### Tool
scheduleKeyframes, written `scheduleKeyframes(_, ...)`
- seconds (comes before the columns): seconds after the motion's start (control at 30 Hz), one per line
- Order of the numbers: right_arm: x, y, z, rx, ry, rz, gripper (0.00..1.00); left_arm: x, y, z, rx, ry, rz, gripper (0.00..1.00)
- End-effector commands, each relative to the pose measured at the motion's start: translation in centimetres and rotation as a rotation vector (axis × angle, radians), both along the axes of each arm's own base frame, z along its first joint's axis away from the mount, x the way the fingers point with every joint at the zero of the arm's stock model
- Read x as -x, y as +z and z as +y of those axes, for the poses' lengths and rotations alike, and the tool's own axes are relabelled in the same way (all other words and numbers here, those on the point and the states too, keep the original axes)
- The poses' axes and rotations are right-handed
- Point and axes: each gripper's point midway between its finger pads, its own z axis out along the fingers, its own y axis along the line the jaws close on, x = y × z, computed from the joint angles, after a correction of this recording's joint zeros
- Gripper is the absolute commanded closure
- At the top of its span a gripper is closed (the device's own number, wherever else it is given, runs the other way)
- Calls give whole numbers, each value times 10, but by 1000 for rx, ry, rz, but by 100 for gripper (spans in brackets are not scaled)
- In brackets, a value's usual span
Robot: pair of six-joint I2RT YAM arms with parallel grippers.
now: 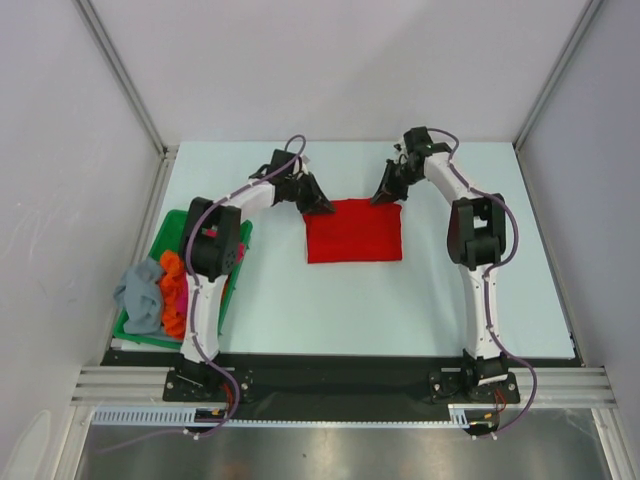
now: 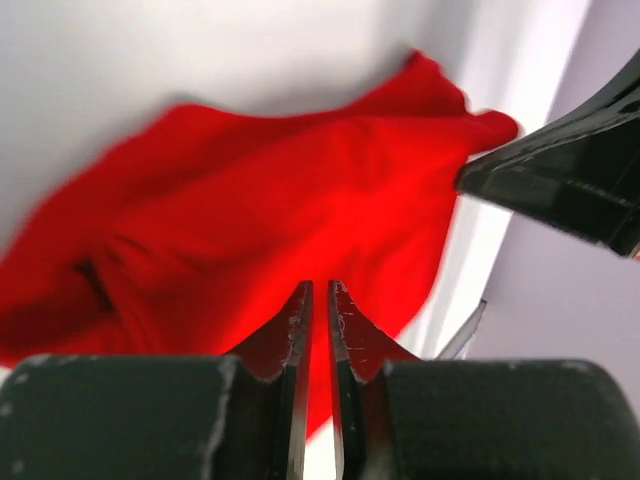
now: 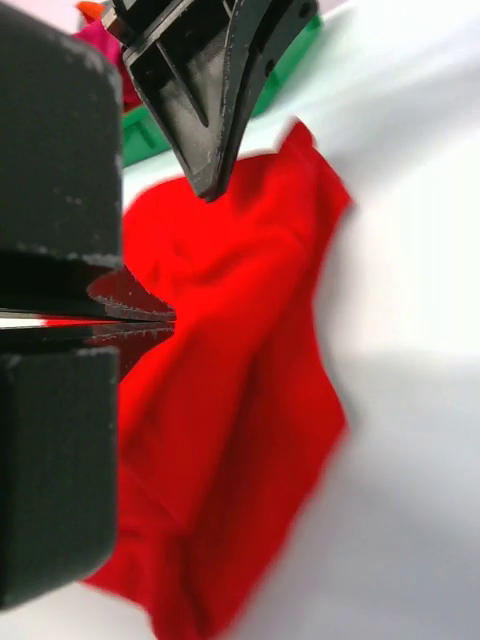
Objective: Fold and stack the t-shirts
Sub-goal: Fold the tshirt, then neatly place the folded tshirt to the corner
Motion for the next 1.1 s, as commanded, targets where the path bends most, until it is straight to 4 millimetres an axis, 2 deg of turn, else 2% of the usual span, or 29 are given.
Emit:
scheduleKeyframes(0.0, -26, -19, -23, -21, -67, -20, 100, -26, 7, 3, 34, 18, -61, 85)
scheduleKeyframes(0.03, -30, -30, -28, -13, -75, -16, 100, -31, 3, 11, 21, 35, -64, 86)
scheduleKeyframes(0.1, -38, -38, -36, -18, -77, -17, 100, -38, -16, 25, -17, 61, -56, 87)
scheduleKeyframes(0.13, -40, -54, -41, 3, -84, 2, 100, -40, -25, 30, -34, 71, -50, 87)
scheduleKeyframes(0.2, -50, -58, -56, 27, -110, -20, 100, -47, -40, 48, -53, 102, -34, 89)
scheduleKeyframes(0.3, -55, -60, -68, 32, -125, -23, 100, -56, -47, 70, -89, 136, -45, 89)
scheduleKeyframes(0.37, -54, -54, -76, 69, -123, -32, 100, -59, -39, 79, -153, 115, -72, 88)
scheduleKeyframes(0.4, -57, -48, -81, 85, -129, -46, 99, -66, -29, 81, -174, 113, -103, 87)
scheduleKeyframes(0.43, -57, -42, -84, 98, -127, -55, 96, -62, -19, 82, -184, 101, -107, 86)
scheduleKeyframes(0.47, -52, -36, -87, 113, -127, -42, 93, -61, -9, 83, -196, 84, -135, 83)
scheduleKeyframes(0.5, -52, -18, -89, 122, -130, -72, 91, -60, -1, 83, -216, 78, -158, 80)
scheduleKeyframes(0.53, -47, -10, -89, 126, -122, -77, 85, -53, 21, 83, -229, 70, -183, 76)
scheduleKeyframes(0.57, -40, -4, -91, 133, -122, -73, 81, -50, 30, 84, -254, 52, -210, 71)
scheduleKeyframes(0.6, -36, 20, -96, 163, -135, -110, 77, -43, 41, 79, -271, 37, -227, 69)
scheduleKeyframes(0.63, -21, 13, -101, 188, -139, -69, 67, -38, 49, 79, -292, 32, -242, 67)
scheduleKeyframes(0.67, -12, 16, -105, 199, -143, -54, 64, -28, 76, 76, -293, 19, -288, 63)
scheduleKeyframes(0.7, -4, 40, -107, 195, -149, -87, 59, -13, 79, 64, -296, -11, -289, 62)
scheduleKeyframes(0.73, 5, 40, -110, 201, -156, -78, 55, -4, 85, 59, -301, -23, -298, 60)
scheduleKeyframes(0.77, 21, 31, -113, 212, -160, -50, 52, 9, 109, 51, -273, -18, -330, 57)
scheduleKeyframes(0.8, 30, 31, -115, 207, -172, -43, 45, 27, 100, 37, -257, -46, -319, 56)
scheduleKeyframes(0.83, 37, 49, -114, 187, -174, -88, 42, 38, 107, 27, -222, -35, -312, 56)
scheduleKeyframes(0.87, 48, 35, -112, 172, -165, -67, 39, 53, 109, 12, -203, -58, -319, 54)
scheduleKeyframes(0.93, 57, 38, -111, 133, -158, -64, 35, 71, 114, -1, -180, -63, -345, 53)
scheduleKeyframes(0.97, 65, 31, -106, 96, -141, -49, 34, 84, 115, -16, -167, -86, -343, 53)
scheduleKeyframes(1.07, 65, 27, -90, -3, -85, -74, 30, 96, 105, -30, -156, -111, -305, 54)
